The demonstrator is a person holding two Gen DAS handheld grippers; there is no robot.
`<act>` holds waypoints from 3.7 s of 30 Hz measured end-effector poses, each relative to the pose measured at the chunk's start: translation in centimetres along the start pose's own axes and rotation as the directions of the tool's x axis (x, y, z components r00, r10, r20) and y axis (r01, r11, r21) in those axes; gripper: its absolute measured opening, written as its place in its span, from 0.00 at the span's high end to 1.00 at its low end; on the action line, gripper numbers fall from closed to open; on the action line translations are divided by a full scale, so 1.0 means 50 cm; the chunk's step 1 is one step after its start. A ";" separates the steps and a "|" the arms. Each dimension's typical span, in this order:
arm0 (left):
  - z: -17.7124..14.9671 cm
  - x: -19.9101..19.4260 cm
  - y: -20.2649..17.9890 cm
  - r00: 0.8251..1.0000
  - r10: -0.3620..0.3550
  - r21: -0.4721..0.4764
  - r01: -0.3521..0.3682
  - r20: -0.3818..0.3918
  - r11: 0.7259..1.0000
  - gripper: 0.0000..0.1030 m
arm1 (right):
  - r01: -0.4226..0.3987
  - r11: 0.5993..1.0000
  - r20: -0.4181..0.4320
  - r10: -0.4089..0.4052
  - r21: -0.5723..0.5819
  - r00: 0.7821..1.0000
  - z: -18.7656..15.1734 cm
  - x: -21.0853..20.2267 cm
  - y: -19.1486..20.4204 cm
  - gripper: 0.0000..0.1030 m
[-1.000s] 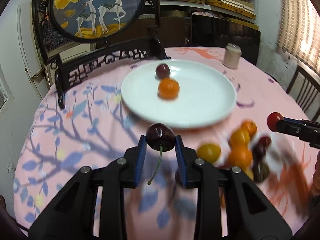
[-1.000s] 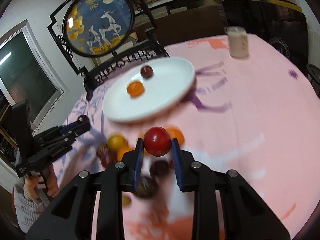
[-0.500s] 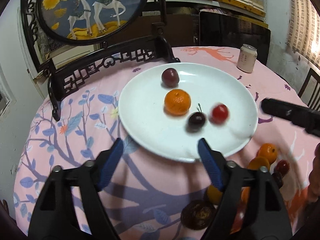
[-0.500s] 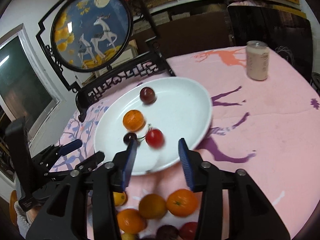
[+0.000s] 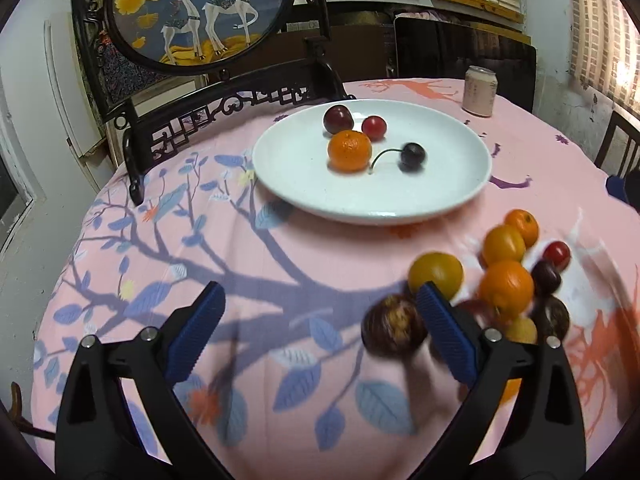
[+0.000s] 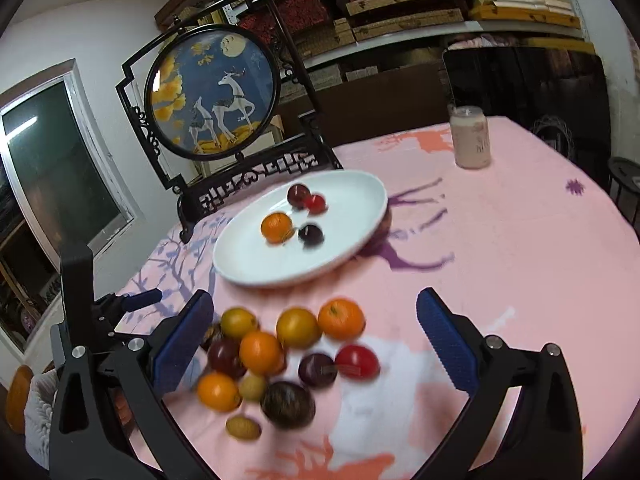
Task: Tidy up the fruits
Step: 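Lower the cherry and red tomato onto the white plate and open both tools, then grasp the brown passion fruit with the left tool while the right tool grasps a red tomato, then release the passion fruit and red tomato onto the white plate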
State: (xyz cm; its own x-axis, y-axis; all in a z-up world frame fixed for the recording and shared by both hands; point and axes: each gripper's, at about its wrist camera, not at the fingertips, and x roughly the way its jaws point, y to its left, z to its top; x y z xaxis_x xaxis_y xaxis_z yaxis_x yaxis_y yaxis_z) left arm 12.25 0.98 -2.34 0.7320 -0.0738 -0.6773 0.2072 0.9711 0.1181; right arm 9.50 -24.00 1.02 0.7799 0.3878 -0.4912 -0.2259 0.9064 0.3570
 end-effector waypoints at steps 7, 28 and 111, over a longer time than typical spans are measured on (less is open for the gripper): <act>-0.015 -0.003 0.007 1.000 -0.019 -0.021 0.019 -0.017 1.000 0.03 | 0.010 0.995 -0.074 -0.003 0.094 0.997 -0.019 -0.003 -0.034 0.01; -0.023 0.016 0.036 0.989 0.141 -0.012 -0.142 -0.048 0.990 0.02 | 0.037 0.987 -0.095 -0.022 0.155 0.995 -0.019 -0.002 -0.056 0.01; 0.154 0.113 0.037 1.000 -0.028 -0.125 0.028 0.002 0.992 0.27 | 0.082 0.991 -0.145 -0.066 0.108 0.987 0.116 0.240 -0.039 0.54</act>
State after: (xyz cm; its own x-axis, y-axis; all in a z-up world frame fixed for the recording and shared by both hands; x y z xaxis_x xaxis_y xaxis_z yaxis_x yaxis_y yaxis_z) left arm 21.78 0.60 -0.34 0.7275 -0.1018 -0.6785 0.1449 0.9894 0.0069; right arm 22.68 -22.09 -0.94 0.7004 0.3478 -0.6233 -0.0974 0.9117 0.3992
